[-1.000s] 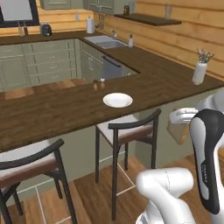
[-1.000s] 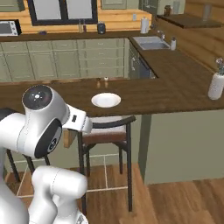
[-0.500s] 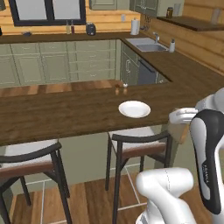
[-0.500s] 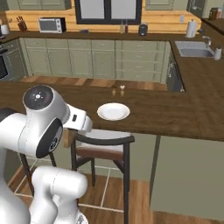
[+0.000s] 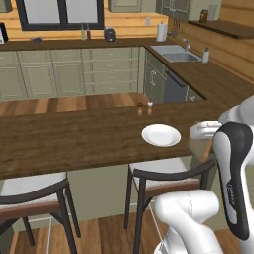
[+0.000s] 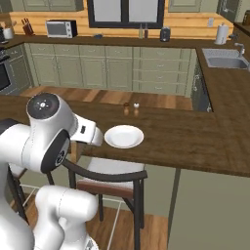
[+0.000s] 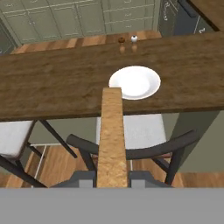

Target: Start the toaster. Once the lever pops up, take the bread to the plate on the dining counter.

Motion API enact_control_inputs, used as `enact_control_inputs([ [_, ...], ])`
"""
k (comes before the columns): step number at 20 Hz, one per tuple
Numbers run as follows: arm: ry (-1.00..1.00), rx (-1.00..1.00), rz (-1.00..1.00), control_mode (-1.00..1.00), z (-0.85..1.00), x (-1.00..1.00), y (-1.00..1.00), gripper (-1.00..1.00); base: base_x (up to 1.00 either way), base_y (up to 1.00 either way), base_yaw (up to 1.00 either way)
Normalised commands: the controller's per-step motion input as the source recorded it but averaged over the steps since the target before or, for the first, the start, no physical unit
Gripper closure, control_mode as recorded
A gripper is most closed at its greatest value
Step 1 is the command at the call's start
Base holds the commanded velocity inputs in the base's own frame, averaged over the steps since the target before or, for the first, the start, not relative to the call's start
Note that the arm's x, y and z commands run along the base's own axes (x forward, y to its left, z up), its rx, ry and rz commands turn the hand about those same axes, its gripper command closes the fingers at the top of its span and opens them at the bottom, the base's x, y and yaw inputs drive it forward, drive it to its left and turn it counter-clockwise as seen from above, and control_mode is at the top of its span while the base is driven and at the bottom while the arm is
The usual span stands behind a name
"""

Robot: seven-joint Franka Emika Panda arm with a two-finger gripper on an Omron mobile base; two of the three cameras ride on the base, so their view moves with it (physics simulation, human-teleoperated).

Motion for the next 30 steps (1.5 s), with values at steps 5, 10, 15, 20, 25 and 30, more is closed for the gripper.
enact_control_inputs([
  [5, 0.03, 0.00, 0.01, -1.00, -0.06, 0.93, -0.35, 1.00, 0.00, 0.00, 0.00],
  [10, 0.07, 0.00, 0.07, -1.00, -0.43, 1.00, -0.27, 1.00, 0.00, 0.00, 0.00],
  [15, 0.07, 0.10, 0.15, -1.00, -0.68, 1.00, -0.01, 1.00, 0.00, 0.00, 0.00],
  [20, 0.07, 0.13, 0.15, -1.00, -0.47, 1.00, 0.00, 1.00, 0.00, 0.00, 0.00],
  [25, 0.15, 0.06, 0.06, -1.00, -0.31, 1.00, -0.01, 1.00, 0.00, 0.00, 0.00],
  [30, 0.10, 0.00, 0.02, -1.00, -0.32, 1.00, -0.08, 1.00, 0.00, 0.00, 0.00],
])
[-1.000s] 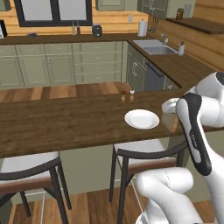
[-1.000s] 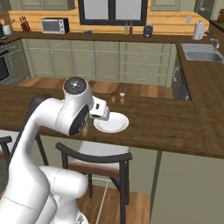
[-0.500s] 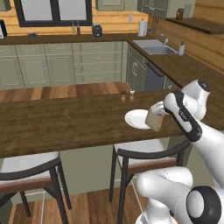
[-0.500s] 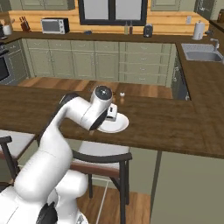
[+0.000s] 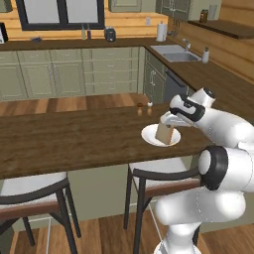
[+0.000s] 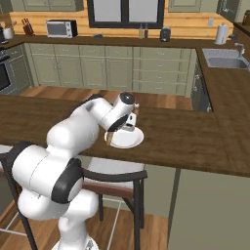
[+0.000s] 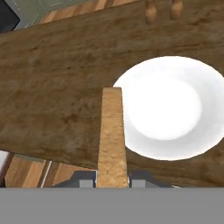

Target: Start the toaster. Once the lever pops up, take the bread to the plate on the dining counter.

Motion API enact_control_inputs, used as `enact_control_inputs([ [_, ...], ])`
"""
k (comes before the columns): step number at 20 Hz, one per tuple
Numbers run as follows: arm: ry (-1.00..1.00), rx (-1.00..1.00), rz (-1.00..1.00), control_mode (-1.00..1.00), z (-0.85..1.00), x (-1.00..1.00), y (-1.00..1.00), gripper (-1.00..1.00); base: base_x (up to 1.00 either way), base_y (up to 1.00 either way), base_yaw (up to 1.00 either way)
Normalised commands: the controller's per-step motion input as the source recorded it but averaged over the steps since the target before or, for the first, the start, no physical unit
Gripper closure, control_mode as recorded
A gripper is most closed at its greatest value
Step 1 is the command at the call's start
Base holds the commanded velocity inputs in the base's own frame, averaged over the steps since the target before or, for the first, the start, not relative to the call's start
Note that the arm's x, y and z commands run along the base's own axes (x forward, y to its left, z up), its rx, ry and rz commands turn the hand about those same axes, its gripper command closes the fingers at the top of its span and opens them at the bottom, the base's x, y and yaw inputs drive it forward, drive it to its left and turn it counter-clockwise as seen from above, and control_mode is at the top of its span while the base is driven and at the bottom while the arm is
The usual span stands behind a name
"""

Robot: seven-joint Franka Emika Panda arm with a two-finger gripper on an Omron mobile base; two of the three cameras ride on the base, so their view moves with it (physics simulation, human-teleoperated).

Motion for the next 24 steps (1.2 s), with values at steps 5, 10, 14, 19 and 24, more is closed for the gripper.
enact_control_inputs([
  [5, 0.01, 0.00, 0.07, -1.00, -0.33, 0.93, -0.07, 1.00, 0.00, 0.00, 0.00],
  [10, 0.00, 0.00, 0.10, -1.00, -0.47, 0.60, 0.00, 1.00, 0.00, 0.00, 0.00],
  [14, -0.04, 0.00, 0.07, -1.00, -0.42, 0.36, 0.00, 1.00, 0.00, 0.00, 0.00],
  [19, -0.01, 0.00, 0.02, -1.00, -0.28, 0.22, -0.06, -1.00, 0.00, 0.00, 0.00],
  [24, 0.00, 0.00, 0.00, -1.00, -0.05, 0.00, -0.21, -1.00, 0.00, 0.00, 0.00],
])
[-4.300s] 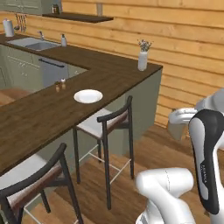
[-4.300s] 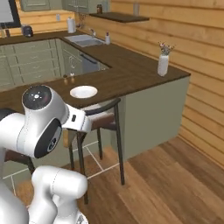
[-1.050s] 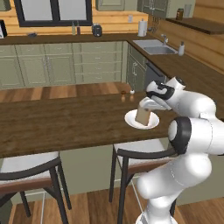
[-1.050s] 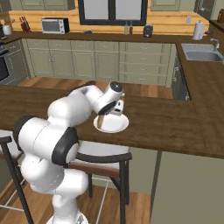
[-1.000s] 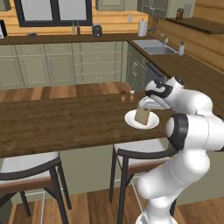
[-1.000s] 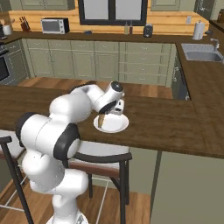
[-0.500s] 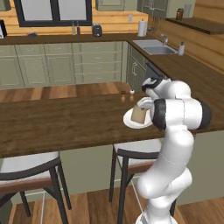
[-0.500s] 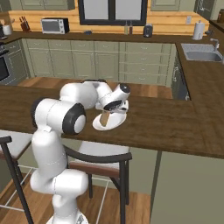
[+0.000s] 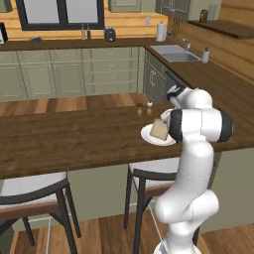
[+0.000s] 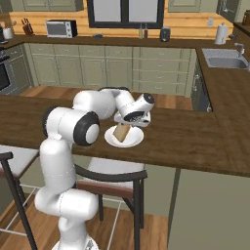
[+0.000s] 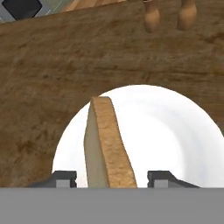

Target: Start the toaster. Once the lever pops up, take the bread to the plate on the dining counter.

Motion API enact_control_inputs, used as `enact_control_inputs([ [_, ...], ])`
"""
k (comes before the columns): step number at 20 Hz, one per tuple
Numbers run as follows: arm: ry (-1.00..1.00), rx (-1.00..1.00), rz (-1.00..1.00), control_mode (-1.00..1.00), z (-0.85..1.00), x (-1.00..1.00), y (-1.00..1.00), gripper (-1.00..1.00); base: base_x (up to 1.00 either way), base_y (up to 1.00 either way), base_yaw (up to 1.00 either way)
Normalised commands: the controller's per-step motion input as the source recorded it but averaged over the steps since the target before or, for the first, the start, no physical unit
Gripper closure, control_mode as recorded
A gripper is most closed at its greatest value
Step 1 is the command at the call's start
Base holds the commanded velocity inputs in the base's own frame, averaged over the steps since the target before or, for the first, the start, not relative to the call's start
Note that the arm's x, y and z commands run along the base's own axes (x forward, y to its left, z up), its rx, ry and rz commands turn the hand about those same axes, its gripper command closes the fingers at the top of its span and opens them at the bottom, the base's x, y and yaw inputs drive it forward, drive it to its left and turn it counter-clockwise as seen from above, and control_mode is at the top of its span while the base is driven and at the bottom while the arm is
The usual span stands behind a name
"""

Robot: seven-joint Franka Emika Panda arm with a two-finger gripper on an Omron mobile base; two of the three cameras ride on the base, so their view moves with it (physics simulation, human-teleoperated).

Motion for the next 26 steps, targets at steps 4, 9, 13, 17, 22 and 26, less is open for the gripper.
enact_control_inputs([
  [4, 0.00, -0.02, -0.01, -1.00, 0.00, -0.07, -0.35, -1.00, 0.00, 0.00, 0.00],
  [9, -0.01, -0.06, -0.03, -1.00, 0.15, -0.22, -0.38, -1.00, 0.00, 0.00, 0.00],
  [13, -0.12, -0.12, -0.02, -1.00, 0.58, -0.68, -0.13, -1.00, 0.00, 0.00, 0.00],
  [17, -0.17, -0.17, -0.02, -1.00, 0.62, -0.99, 0.33, -1.00, 0.00, 0.00, 0.00],
  [22, -0.10, -0.24, -0.11, -1.00, 0.37, -1.00, 0.93, -1.00, 0.00, 0.00, 0.00],
  [26, -0.01, -0.20, -0.18, -1.00, 0.35, -1.00, 0.98, -1.00, 0.00, 0.00, 0.00],
])
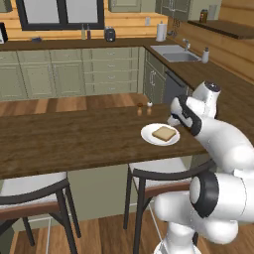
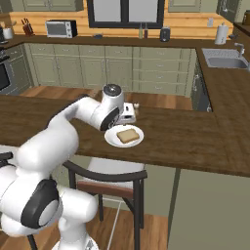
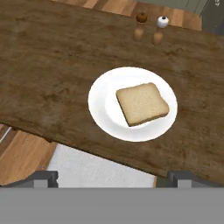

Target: Start the toaster. Once the lever pops up, take the bread to the plate on the dining counter.

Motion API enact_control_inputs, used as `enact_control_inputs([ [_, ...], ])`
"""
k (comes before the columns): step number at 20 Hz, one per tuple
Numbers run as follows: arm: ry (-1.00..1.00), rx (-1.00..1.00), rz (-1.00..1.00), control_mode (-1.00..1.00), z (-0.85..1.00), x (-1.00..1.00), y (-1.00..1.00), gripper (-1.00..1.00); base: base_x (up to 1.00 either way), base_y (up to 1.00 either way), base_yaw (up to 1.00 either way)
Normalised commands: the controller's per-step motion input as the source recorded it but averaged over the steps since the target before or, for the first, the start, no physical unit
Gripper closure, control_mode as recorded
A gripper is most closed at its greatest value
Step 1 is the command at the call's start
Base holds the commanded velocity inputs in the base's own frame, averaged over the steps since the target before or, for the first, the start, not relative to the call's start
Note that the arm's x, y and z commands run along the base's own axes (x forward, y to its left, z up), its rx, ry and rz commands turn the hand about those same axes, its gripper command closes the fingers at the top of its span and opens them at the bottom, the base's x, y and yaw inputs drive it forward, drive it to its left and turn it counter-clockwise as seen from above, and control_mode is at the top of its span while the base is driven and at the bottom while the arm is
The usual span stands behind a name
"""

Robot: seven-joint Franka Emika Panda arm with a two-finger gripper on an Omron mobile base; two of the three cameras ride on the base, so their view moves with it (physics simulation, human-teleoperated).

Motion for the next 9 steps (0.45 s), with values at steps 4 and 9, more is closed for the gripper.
enact_control_inputs([
  [4, 0.04, -0.04, -0.25, -1.00, 0.59, -0.98, 0.68, -1.00, 0.00, 0.00, 0.00],
  [9, 0.13, 0.00, -0.23, -1.00, 0.51, -0.91, 0.34, -1.00, 0.00, 0.00, 0.00],
])
